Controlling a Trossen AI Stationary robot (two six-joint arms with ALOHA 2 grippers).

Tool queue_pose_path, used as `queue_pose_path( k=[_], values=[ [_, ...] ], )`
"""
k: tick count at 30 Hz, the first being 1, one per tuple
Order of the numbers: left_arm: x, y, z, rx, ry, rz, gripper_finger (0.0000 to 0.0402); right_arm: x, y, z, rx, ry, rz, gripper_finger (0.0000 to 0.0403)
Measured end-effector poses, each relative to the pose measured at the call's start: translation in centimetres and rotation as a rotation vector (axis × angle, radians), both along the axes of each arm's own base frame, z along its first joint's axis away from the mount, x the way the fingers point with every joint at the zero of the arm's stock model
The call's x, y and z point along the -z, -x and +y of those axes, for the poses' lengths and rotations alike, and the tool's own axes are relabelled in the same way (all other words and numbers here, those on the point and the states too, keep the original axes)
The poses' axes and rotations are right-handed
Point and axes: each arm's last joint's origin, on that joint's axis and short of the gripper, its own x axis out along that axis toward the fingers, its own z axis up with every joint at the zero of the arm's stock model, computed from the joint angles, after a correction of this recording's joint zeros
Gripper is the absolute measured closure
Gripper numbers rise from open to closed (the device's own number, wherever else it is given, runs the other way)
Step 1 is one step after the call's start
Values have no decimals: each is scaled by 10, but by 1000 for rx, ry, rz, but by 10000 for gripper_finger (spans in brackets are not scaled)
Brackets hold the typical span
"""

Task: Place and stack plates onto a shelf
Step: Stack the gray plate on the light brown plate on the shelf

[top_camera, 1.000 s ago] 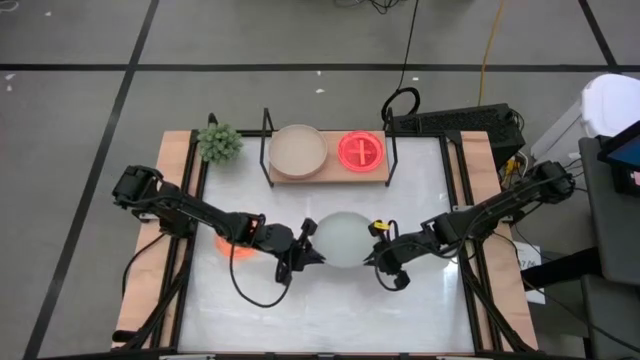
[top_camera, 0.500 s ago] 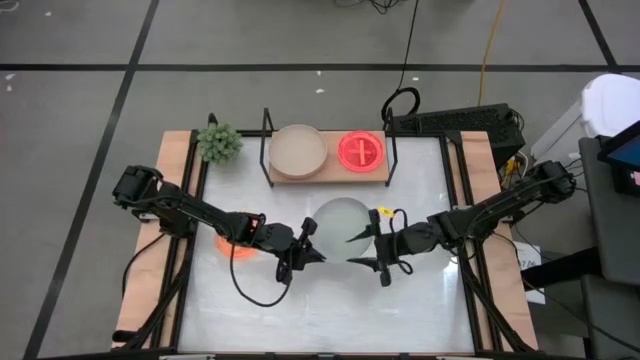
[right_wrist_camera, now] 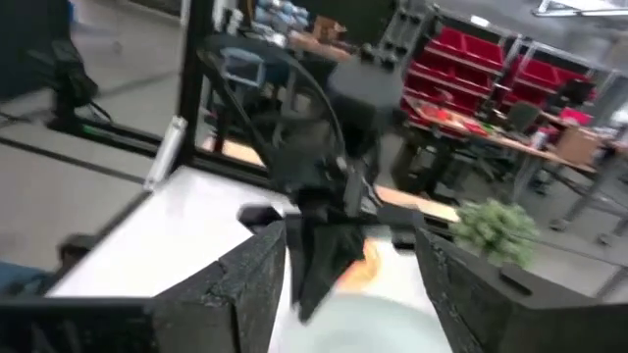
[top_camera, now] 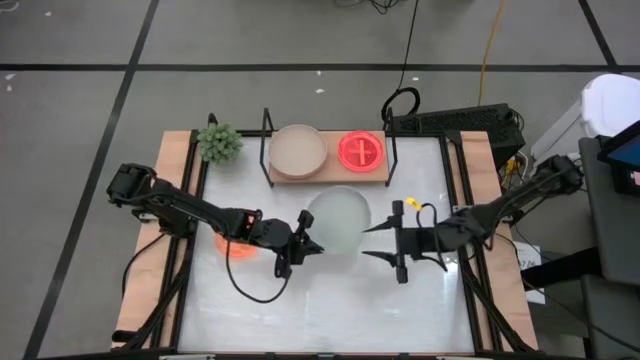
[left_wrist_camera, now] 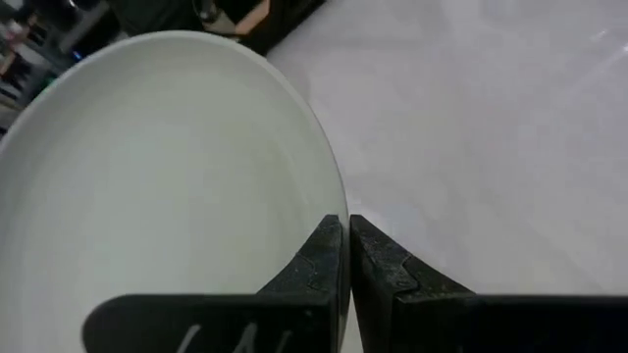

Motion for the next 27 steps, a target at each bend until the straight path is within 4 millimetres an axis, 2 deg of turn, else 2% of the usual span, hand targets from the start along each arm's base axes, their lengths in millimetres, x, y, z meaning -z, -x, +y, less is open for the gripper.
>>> queue_pose_path(
  k=[6, 13, 18, 27],
  values=[
    [-18, 7, 17, -42, -4, -17, 392, -2, 9, 5, 12, 18, 4, 212],
    [-29, 5, 54, -136, -37, -76, 392, 0, 11, 10, -8, 29, 23, 231],
    [-29, 3, 84, -252, -33, -81, 392, 0, 11, 10, -9, 37, 24, 240],
    [-29, 7, 124, -437, -42, -80, 392, 2, 11, 9, -10, 58, 42, 246]
  ],
)
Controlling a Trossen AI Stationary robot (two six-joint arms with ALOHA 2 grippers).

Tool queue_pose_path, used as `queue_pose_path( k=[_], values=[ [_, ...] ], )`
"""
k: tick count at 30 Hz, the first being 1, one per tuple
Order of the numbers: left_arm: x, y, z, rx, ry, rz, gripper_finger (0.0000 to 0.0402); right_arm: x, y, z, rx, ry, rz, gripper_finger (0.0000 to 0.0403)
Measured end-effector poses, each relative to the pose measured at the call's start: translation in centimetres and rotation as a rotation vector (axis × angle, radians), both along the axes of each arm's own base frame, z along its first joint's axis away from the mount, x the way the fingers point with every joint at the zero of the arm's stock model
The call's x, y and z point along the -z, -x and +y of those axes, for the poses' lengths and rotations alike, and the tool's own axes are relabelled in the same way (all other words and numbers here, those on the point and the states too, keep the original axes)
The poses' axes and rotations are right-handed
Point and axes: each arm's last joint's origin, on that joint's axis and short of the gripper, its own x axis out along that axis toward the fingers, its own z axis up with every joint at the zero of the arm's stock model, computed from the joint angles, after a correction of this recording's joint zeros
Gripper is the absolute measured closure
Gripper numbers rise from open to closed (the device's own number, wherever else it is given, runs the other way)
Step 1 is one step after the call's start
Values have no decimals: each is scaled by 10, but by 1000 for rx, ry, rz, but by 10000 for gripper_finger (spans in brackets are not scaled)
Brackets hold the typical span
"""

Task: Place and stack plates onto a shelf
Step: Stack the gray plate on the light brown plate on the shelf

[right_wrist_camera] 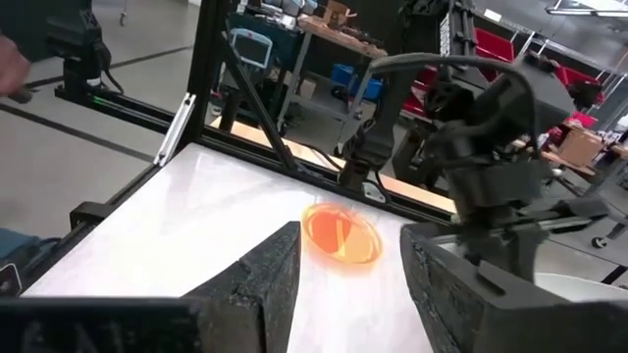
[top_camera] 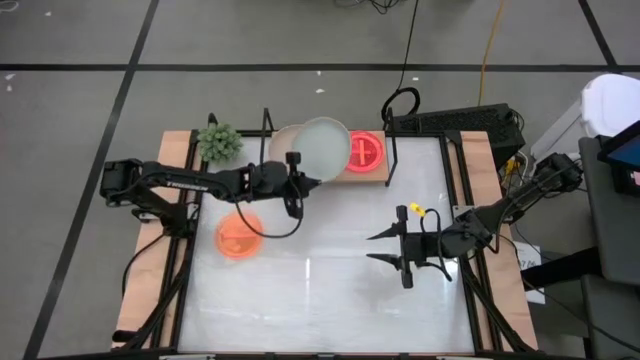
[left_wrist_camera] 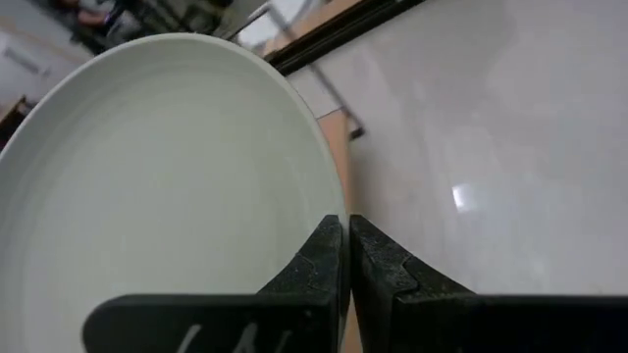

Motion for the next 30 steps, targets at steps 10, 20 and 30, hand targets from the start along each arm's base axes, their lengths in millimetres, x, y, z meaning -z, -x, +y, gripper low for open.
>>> queue_pose_path(
  k=[10, 20, 30],
  values=[
    [3, 7, 29, -150, 118, -13, 382, 1, 0, 0, 6, -40, 7, 246],
    [7, 14, 47, -252, 194, 0, 378, 1, 0, 0, 12, -76, 12, 246],
    [12, 20, 56, -302, 222, 57, 377, 1, 0, 0, 12, -75, 14, 246]
  ],
)
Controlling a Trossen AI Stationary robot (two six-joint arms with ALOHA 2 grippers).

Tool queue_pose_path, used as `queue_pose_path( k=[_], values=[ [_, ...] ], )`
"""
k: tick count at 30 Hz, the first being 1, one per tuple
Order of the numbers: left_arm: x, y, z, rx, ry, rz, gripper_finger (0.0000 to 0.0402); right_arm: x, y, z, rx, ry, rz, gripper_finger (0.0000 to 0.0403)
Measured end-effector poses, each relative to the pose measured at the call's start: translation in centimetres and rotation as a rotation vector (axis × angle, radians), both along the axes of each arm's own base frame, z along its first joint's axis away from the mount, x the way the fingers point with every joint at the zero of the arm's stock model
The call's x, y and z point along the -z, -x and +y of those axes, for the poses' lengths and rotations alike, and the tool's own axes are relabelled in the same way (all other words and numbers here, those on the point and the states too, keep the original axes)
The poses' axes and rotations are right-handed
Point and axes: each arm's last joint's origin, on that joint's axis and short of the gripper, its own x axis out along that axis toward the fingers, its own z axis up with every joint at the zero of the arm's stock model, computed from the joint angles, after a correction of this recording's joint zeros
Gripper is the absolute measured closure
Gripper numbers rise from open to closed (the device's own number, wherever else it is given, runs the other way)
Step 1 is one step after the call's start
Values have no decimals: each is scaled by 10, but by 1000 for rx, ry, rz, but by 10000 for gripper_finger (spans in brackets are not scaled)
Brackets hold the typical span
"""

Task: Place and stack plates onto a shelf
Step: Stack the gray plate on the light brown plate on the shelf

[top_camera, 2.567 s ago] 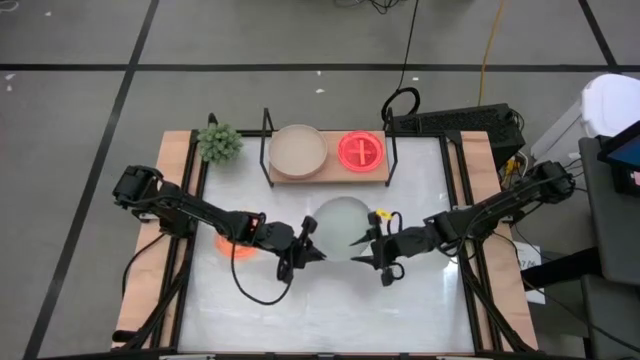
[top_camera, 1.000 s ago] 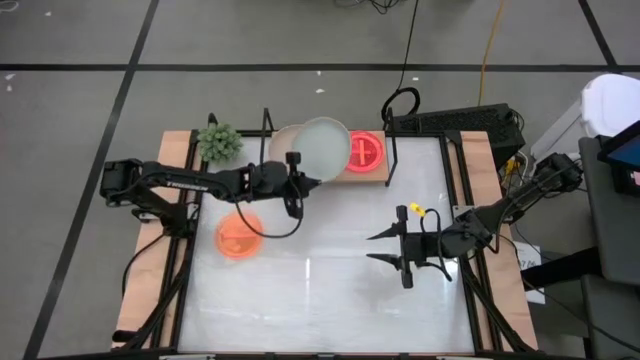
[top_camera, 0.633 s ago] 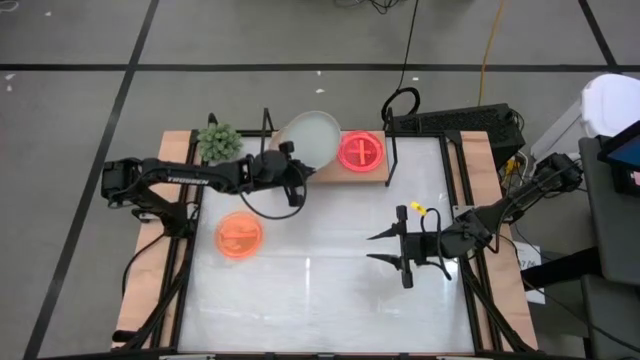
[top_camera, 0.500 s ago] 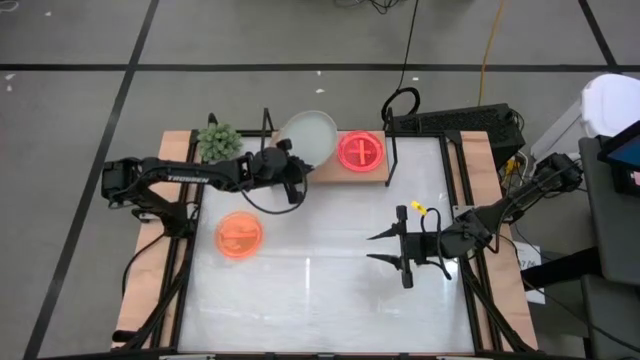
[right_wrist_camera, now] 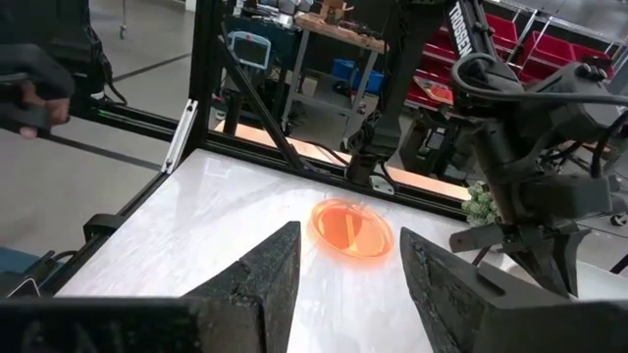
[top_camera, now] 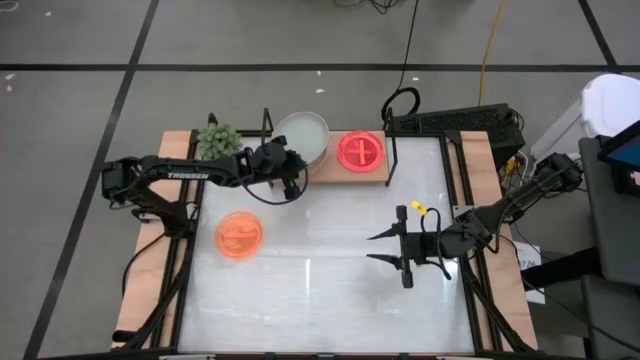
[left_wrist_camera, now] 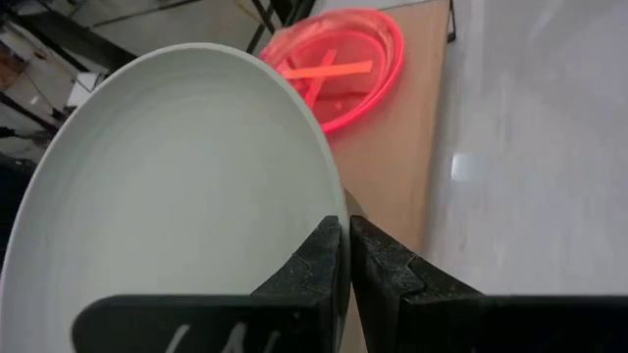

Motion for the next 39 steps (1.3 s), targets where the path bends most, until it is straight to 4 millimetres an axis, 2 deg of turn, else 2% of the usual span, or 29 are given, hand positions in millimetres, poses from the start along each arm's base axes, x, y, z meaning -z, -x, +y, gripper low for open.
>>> queue_pose_path(
  k=[28, 39],
  values=[
    [8, 4, 1, -29, 53, 61, 375, 0, 0, 0, -4, 0, 2, 246],
    [8, 5, 2, -73, 104, 39, 301, 0, 0, 0, -4, 4, 3, 245]
  ],
)
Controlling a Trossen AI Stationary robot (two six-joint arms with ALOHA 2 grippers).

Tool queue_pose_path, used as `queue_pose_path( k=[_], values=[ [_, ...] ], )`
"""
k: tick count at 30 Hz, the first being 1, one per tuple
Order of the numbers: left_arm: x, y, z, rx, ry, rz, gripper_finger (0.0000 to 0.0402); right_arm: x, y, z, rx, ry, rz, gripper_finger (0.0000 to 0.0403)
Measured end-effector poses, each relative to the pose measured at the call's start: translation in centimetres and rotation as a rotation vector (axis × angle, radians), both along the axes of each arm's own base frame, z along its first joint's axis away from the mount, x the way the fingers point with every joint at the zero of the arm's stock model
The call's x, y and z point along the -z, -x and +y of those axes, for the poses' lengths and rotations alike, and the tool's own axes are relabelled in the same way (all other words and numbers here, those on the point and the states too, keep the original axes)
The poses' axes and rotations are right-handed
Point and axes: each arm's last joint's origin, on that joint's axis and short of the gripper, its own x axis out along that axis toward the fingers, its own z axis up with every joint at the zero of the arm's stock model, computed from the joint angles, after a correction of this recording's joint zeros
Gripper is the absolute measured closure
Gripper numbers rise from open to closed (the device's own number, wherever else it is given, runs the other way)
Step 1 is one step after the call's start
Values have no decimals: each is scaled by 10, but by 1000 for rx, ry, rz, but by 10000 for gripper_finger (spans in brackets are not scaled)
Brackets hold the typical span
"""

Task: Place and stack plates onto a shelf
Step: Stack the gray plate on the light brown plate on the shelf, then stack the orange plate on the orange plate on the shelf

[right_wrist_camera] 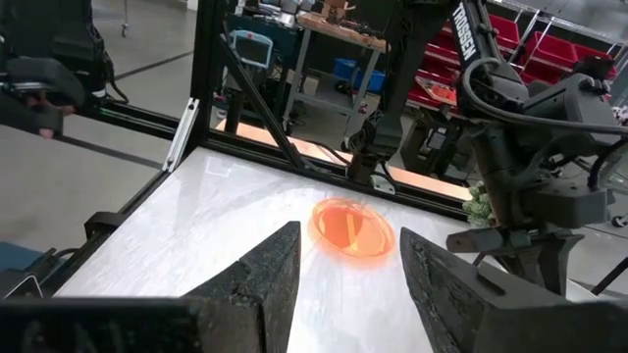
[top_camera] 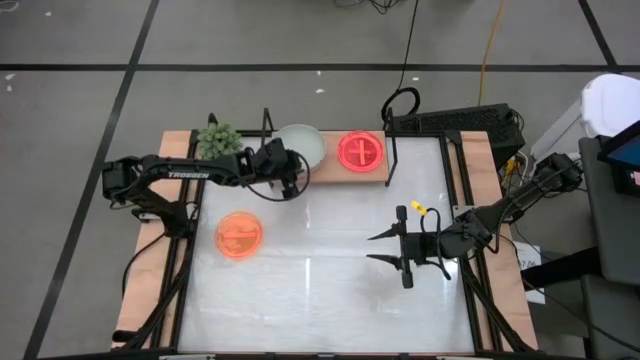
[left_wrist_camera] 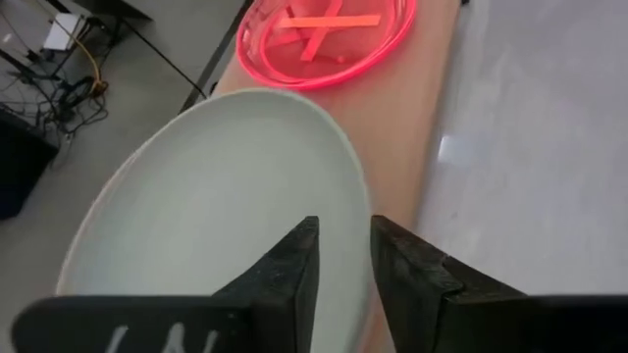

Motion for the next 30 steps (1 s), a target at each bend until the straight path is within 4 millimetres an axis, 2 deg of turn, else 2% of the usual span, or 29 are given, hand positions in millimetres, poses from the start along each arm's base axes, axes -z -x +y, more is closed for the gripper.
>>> queue_pose_path(
  k=[9, 14, 21, 30],
  values=[
    [2, -7, -28, 64, 42, 7, 293, 3, 1, 0, 0, 17, 28, 245],
    [-14, -4, -49, 104, 60, -57, 293, 3, 0, 0, 0, 16, 26, 245],
    [-30, 15, -92, 152, 183, -55, 293, 5, 1, -1, 0, 29, 49, 245],
    [-20, 30, -150, 244, 305, 74, 293, 9, 2, -1, 16, -32, 87, 245]
  ],
)
